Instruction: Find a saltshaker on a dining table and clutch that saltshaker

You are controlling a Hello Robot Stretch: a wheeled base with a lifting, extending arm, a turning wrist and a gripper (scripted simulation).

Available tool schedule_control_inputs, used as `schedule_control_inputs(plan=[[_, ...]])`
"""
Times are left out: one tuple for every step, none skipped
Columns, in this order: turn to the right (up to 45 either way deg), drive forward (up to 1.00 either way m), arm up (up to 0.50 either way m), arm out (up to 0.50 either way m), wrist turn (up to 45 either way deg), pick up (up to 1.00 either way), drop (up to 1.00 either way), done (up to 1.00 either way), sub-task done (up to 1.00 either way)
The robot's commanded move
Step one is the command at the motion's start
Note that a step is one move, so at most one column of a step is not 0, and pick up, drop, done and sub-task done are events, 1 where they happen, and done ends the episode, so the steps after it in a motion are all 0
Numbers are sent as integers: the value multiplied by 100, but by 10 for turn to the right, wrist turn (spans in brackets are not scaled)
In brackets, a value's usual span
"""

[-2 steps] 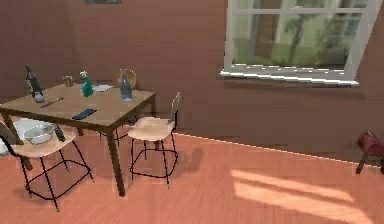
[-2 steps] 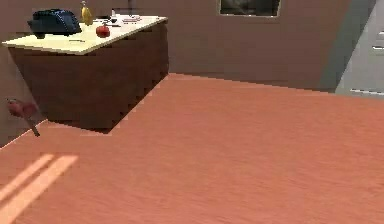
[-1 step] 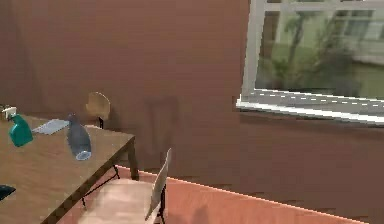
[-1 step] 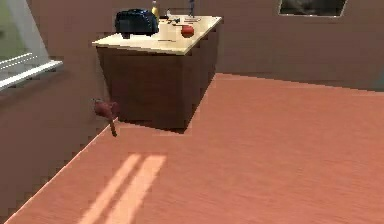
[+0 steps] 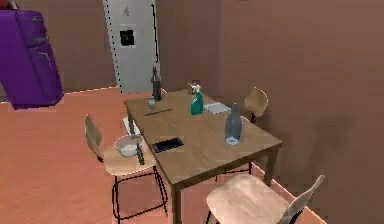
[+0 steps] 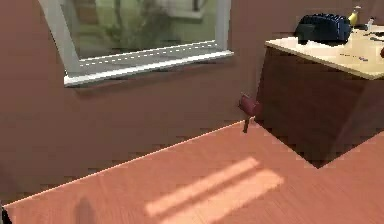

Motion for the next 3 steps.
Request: schedule_control_inputs(plan=[[-450,0,0,0,0,0,0,0,0],[-270,0,0,0,0,0,0,0,0],[0,100,0,0,0,0,0,0,0]])
